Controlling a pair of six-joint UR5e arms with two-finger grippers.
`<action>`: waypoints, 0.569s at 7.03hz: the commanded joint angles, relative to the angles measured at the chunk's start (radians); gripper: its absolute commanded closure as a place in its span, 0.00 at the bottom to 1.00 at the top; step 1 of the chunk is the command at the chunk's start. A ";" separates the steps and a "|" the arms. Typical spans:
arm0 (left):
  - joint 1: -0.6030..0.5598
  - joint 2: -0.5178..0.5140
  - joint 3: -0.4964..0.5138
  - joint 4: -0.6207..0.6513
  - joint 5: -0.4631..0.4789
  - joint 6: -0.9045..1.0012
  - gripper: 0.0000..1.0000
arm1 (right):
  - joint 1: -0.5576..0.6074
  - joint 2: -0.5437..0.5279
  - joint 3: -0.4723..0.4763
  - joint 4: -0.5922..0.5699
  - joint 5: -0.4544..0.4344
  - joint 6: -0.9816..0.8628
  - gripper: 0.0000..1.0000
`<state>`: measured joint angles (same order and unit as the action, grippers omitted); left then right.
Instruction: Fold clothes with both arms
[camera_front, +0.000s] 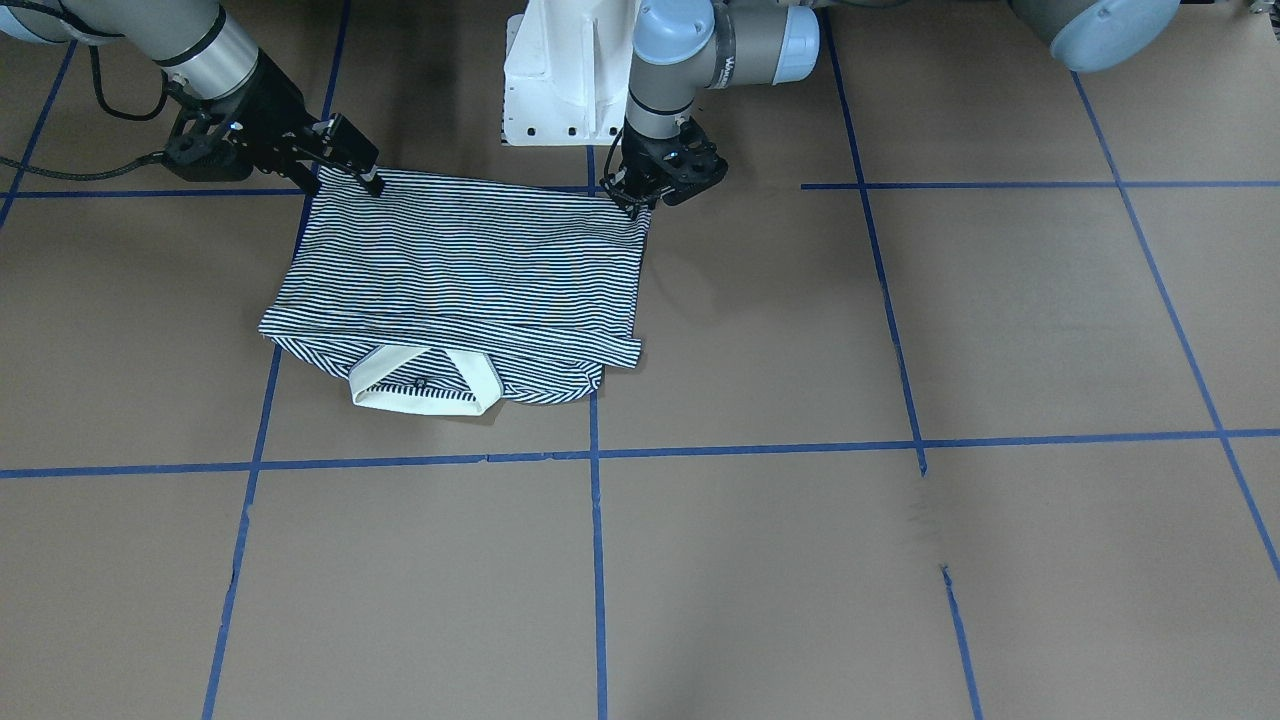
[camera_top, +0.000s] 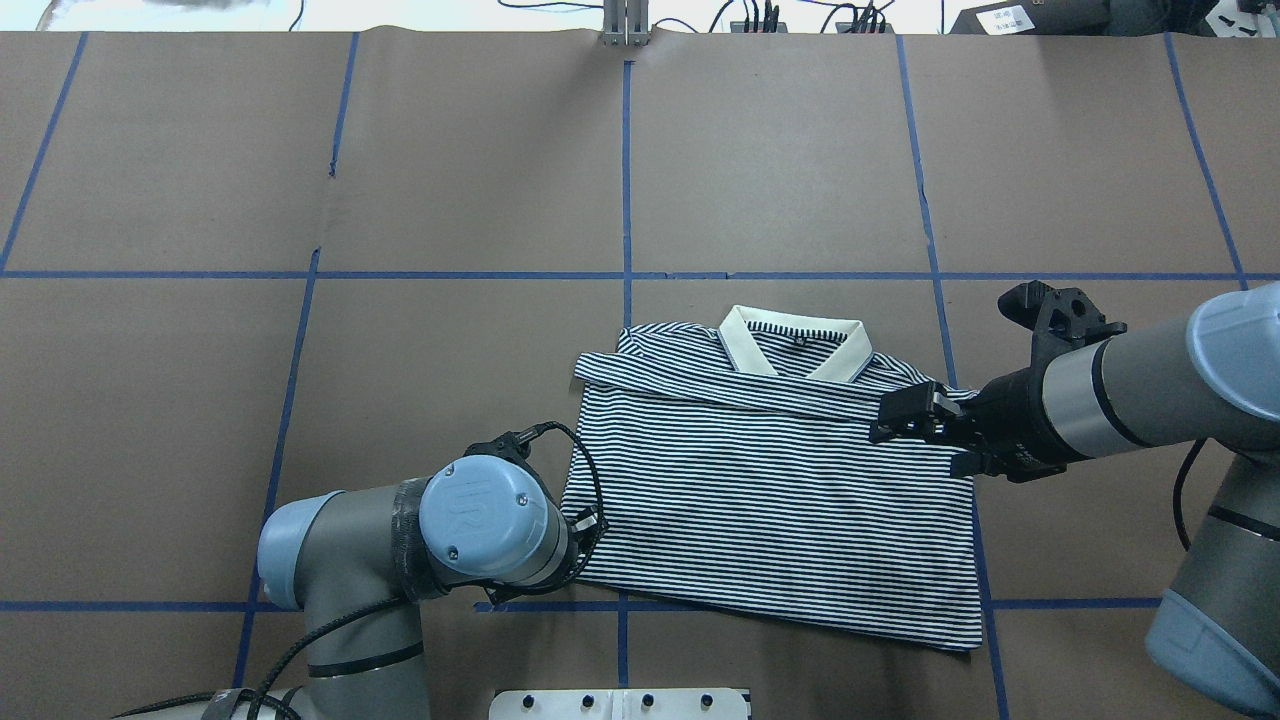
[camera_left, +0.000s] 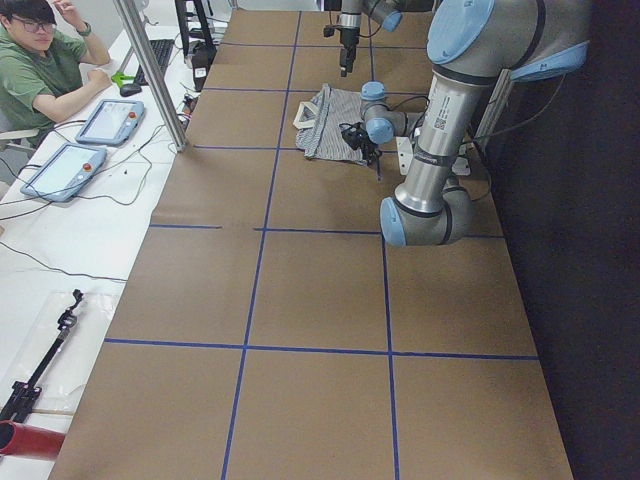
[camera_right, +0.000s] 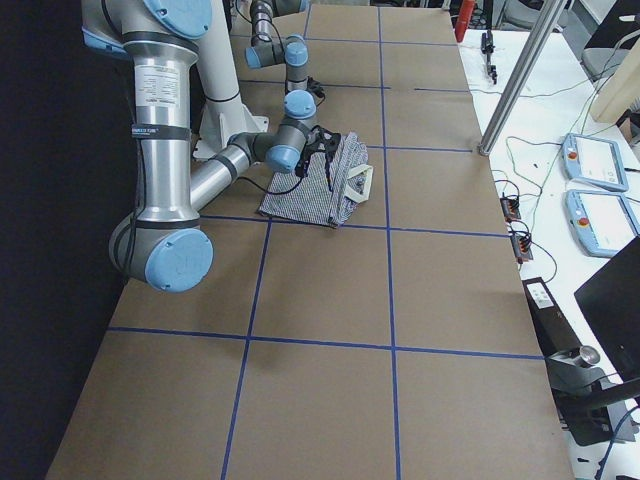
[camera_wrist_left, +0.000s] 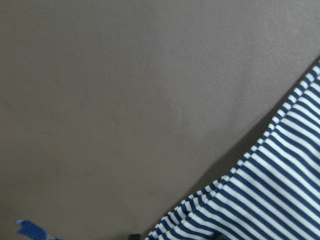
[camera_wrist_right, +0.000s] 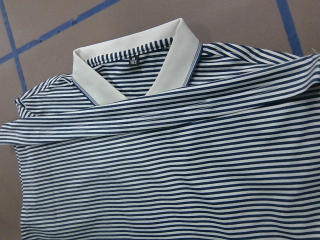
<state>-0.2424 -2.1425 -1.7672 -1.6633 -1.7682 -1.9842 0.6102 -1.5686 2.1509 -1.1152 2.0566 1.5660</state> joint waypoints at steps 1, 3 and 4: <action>0.000 0.003 -0.012 0.004 -0.004 0.013 1.00 | 0.005 0.004 0.001 -0.002 0.001 0.000 0.00; -0.021 0.006 -0.017 0.004 -0.001 0.015 1.00 | 0.005 0.002 -0.002 -0.005 -0.001 0.000 0.00; -0.058 0.007 -0.017 0.007 0.000 0.016 1.00 | 0.006 0.002 -0.003 -0.006 -0.001 0.000 0.00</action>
<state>-0.2655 -2.1373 -1.7830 -1.6592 -1.7697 -1.9698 0.6155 -1.5655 2.1495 -1.1194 2.0557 1.5662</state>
